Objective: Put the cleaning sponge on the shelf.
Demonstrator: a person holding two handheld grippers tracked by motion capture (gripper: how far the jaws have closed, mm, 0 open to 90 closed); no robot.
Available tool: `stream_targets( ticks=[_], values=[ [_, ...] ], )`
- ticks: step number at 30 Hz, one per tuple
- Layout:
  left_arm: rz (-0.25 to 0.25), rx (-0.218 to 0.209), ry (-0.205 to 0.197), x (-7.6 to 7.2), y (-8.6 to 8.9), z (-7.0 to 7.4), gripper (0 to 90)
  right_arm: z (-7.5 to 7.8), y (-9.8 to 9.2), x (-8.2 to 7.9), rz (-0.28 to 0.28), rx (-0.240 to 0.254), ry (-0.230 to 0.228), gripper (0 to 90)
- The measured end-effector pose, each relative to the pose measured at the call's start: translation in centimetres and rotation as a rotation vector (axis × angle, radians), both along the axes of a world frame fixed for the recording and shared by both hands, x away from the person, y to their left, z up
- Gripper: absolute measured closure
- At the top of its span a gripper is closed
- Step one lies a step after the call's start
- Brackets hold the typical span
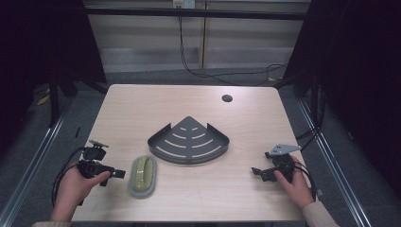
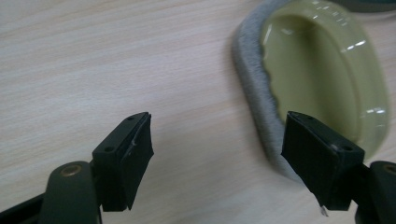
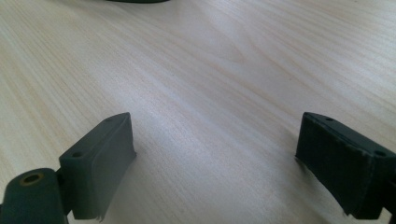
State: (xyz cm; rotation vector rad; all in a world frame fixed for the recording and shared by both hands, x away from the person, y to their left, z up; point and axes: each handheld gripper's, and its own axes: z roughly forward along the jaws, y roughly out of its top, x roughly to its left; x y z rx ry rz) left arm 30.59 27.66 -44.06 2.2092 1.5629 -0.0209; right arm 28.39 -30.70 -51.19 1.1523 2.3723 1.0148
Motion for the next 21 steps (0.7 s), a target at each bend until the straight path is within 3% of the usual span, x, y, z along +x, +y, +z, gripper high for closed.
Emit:
stream_targets(
  ticks=[3,9,21],
  values=[
    [0.01,-0.004,0.058,0.4,-0.8,0.8,25.0,0.0,0.0,0.0,0.001,0.0,-0.001,10.5],
    [0.005,0.009,0.073,1.0,-1.8,1.6,26.8,0.0,0.0,0.0,0.001,0.0,-0.001,10.5],
    [-0.012,0.022,0.144,1.9,-3.8,2.4,30.0,0.0,0.0,0.0,0.001,0.0,-0.001,10.5]
  ],
)
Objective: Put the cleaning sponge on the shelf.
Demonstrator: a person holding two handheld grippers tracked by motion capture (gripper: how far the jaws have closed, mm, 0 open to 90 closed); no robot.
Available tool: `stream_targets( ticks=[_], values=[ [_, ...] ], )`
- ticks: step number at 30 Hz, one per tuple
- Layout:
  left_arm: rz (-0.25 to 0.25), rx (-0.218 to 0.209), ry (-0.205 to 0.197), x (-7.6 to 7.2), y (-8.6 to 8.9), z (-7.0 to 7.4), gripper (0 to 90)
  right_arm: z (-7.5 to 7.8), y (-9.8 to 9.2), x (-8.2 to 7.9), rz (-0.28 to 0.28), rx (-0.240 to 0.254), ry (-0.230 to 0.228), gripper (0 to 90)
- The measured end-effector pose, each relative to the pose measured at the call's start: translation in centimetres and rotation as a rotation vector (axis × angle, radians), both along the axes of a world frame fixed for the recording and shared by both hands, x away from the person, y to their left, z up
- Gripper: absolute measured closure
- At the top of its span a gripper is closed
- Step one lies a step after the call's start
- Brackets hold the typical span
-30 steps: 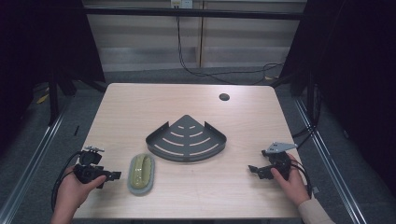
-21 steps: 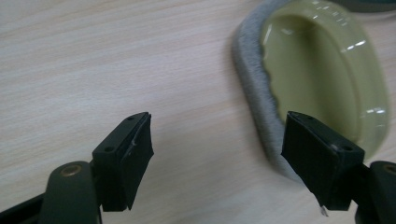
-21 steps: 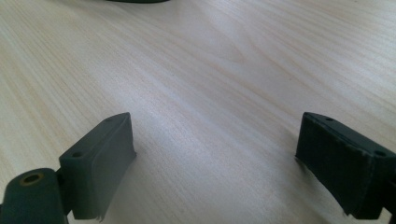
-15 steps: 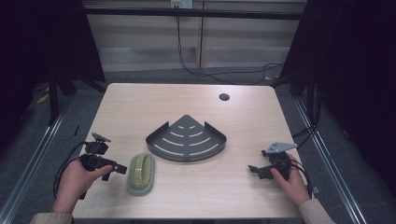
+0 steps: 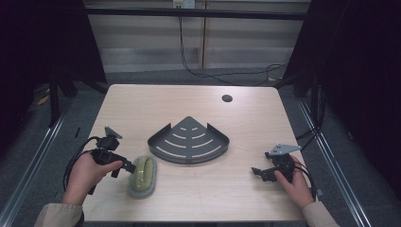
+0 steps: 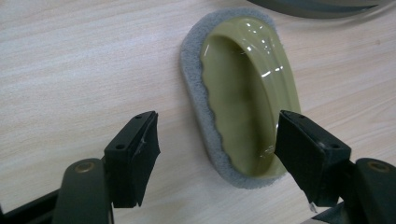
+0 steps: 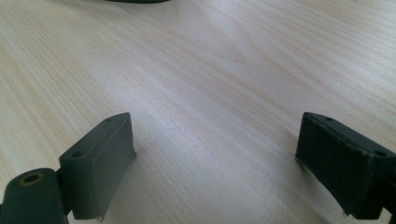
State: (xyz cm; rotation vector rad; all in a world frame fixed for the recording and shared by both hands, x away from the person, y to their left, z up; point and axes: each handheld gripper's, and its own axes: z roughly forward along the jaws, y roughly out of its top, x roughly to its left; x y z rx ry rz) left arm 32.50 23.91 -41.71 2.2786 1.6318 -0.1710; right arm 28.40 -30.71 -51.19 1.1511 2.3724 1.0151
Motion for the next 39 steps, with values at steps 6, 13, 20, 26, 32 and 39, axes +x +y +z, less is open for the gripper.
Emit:
stream_targets(
  ticks=[6,13,20,26,32,39],
  values=[
    [0.007,0.008,0.014,0.2,-0.4,0.4,31.4,0.0,0.0,0.0,0.0,0.0,0.0,10.5],
    [0.015,0.008,0.02,0.4,-1.1,0.6,32.1,0.0,0.0,0.0,0.0,0.0,0.0,10.5],
    [-0.011,0.033,0.021,0.6,-2.2,0.8,32.9,0.0,0.0,0.0,0.0,0.0,0.0,10.5],
    [-0.017,0.038,0.021,0.7,-3.0,1.2,34.5,0.0,0.0,0.0,0.0,0.0,0.0,10.5],
    [-0.02,0.04,0.022,0.8,-3.4,1.5,36.2,0.0,0.0,0.0,0.0,0.0,0.0,10.5],
    [-0.03,0.044,0.032,0.9,-4.1,1.4,38.4,0.0,0.0,0.0,0.0,0.0,0.0,10.5]
  ],
)
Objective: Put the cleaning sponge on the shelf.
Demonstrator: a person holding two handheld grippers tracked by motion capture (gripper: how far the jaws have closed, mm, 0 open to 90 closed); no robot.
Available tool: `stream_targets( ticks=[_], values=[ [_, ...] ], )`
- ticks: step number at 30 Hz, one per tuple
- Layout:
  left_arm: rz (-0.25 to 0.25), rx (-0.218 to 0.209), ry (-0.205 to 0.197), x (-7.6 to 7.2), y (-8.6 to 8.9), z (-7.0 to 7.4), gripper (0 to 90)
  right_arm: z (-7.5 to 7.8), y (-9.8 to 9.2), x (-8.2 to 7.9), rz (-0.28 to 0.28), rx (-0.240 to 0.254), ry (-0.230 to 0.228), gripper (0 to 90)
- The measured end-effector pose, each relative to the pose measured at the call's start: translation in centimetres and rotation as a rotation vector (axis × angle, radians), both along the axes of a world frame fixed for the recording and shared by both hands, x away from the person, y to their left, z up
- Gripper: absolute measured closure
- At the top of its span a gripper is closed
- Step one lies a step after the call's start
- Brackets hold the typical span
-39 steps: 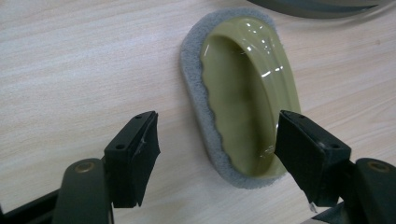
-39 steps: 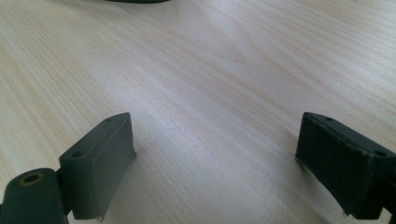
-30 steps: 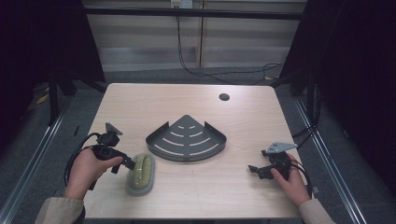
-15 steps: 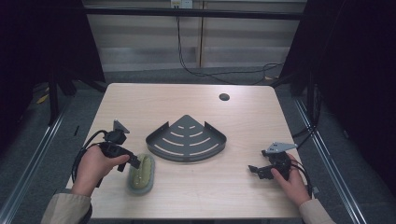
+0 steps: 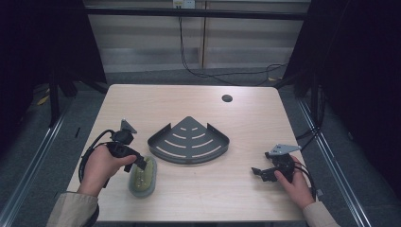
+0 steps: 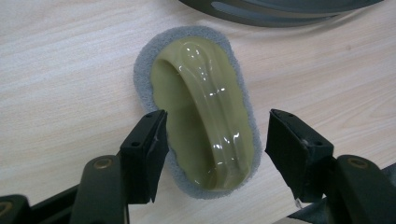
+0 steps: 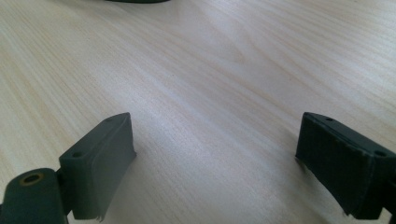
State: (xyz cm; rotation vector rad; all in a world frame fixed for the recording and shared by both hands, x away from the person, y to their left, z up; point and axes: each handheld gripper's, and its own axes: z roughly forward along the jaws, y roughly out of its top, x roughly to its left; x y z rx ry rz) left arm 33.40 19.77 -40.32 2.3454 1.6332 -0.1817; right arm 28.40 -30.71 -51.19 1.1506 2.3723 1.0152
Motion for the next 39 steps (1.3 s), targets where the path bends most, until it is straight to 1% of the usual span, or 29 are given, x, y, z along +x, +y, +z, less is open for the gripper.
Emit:
stream_targets(
  ticks=[5,8,10,14,15,16,17,20,21,22,23,24,26,28,30,31,32,33,35,38,39],
  values=[
    [0.001,-0.004,0.007,0.0,-0.3,-0.1,38.7,0.0,0.0,0.0,0.0,0.0,0.0,10.5],
    [0.002,0.012,0.016,0.1,-0.5,-0.5,40.5,0.0,0.0,0.0,0.0,0.0,0.0,10.5],
    [0.0,0.02,0.016,0.1,-0.5,-0.6,42.5,0.0,0.0,0.0,0.0,0.0,0.0,10.5],
    [0.012,0.018,0.023,0.1,-0.7,-1.1,46.6,0.0,0.0,0.0,0.0,0.0,0.0,10.5],
    [0.013,0.028,0.025,0.2,-0.8,-1.3,47.6,0.0,0.0,0.0,0.0,0.0,0.0,10.5],
    [0.013,0.028,0.025,0.2,-0.8,-1.3,48.7,0.0,0.0,0.0,0.0,0.0,0.0,10.5],
    [0.016,0.041,0.023,0.2,-0.8,-1.4,50.0,0.0,0.0,0.0,0.0,0.0,0.0,10.5],
    [0.015,0.044,0.024,0.2,-0.9,-1.6,53.6,0.0,0.0,0.0,0.0,0.0,0.0,10.5],
    [0.004,0.044,0.023,0.2,-0.9,-1.7,54.7,0.0,0.0,0.0,0.0,0.0,0.0,10.5],
    [0.004,0.044,0.023,0.2,-0.9,-1.7,56.2,0.0,0.0,0.0,0.0,0.0,0.0,10.5],
    [0.015,0.043,0.022,0.2,-1.0,-1.8,56.8,0.0,0.0,0.0,0.0,0.0,0.0,10.5],
    [0.013,0.036,0.029,0.1,-1.0,-1.8,58.2,0.0,0.0,0.0,0.0,0.0,0.0,10.5],
    [0.007,0.037,0.031,0.1,-1.1,-1.8,64.0,0.0,0.0,0.0,0.0,0.0,0.0,10.5],
    [0.001,0.048,0.03,0.1,-1.2,-1.8,65.9,0.0,0.0,0.0,-0.001,0.001,0.001,10.5],
    [-0.006,0.051,0.029,0.1,-1.2,-1.7,69.6,0.0,0.0,0.0,-0.001,0.001,0.001,10.5],
    [-0.014,0.059,0.026,0.1,-1.2,-1.7,69.6,0.0,0.0,0.0,0.0,0.0,0.0,10.5],
    [-0.021,0.068,0.021,0.1,-1.3,-1.6,71.9,0.0,0.0,0.0,0.0,0.0,0.0,10.5],
    [-0.037,0.082,0.014,0.1,-1.1,-1.5,72.1,0.0,0.0,0.0,-0.001,0.001,0.001,10.5],
    [-0.038,0.085,-0.003,0.1,-1.0,-1.4,72.2,0.0,0.0,0.0,-0.001,0.001,0.001,10.5],
    [-0.05,0.09,-0.004,0.2,-0.8,-1.3,72.3,0.0,0.0,0.0,0.0,0.0,0.0,10.5],
    [-0.062,0.094,-0.007,0.2,-0.6,-1.1,72.3,0.0,0.0,0.0,-0.001,0.001,0.001,10.5]
  ],
)
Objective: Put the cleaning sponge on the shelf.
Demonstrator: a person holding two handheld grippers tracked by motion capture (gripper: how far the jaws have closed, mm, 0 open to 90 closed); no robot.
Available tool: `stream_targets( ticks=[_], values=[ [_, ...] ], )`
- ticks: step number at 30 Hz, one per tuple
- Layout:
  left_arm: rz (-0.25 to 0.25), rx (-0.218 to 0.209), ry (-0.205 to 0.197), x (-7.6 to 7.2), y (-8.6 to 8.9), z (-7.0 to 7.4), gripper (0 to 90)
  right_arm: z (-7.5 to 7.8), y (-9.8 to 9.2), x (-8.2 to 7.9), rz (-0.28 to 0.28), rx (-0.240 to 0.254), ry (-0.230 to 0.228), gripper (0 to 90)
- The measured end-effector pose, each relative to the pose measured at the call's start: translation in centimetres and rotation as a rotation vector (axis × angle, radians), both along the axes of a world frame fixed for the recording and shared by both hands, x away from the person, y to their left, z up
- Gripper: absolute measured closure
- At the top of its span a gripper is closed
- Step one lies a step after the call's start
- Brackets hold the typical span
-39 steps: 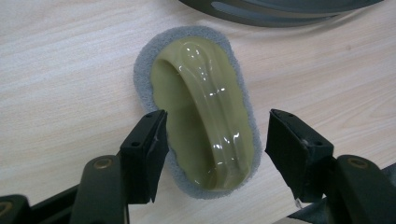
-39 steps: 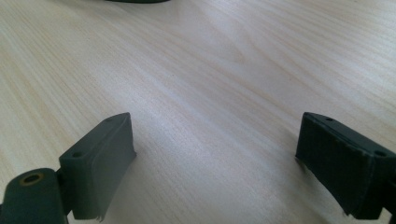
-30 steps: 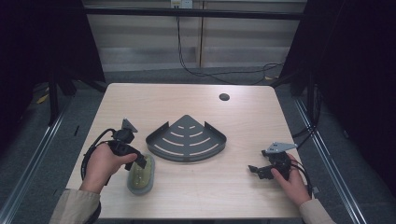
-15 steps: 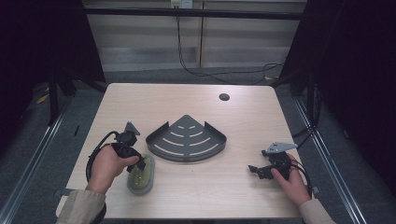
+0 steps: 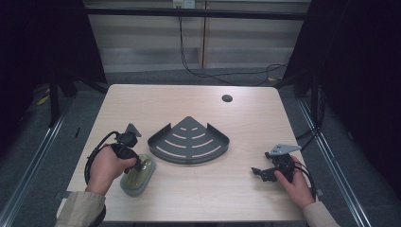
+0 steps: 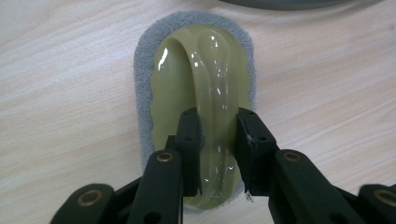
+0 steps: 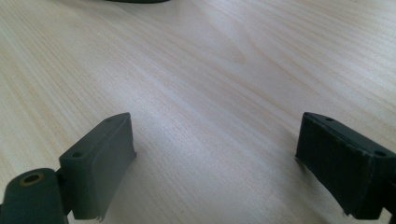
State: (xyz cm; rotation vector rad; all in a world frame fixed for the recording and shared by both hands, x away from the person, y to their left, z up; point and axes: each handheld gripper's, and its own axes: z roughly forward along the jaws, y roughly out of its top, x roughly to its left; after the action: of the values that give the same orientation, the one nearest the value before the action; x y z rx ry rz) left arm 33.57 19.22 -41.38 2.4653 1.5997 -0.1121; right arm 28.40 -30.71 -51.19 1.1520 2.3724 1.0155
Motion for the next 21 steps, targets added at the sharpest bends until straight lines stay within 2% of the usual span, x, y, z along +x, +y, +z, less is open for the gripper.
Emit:
stream_targets(
  ticks=[2,11,21],
  values=[
    [-0.014,0.015,-0.005,0.0,0.2,0.3,72.3,0.0,0.0,0.0,0.001,0.0,-0.001,10.5],
    [-0.047,0.03,-0.015,0.5,0.9,2.1,72.3,0.0,0.0,0.0,0.001,0.0,-0.001,10.5],
    [-0.092,0.047,-0.016,1.4,0.4,3.1,72.3,0.0,0.0,0.0,-0.002,0.001,0.0,10.5]
  ],
)
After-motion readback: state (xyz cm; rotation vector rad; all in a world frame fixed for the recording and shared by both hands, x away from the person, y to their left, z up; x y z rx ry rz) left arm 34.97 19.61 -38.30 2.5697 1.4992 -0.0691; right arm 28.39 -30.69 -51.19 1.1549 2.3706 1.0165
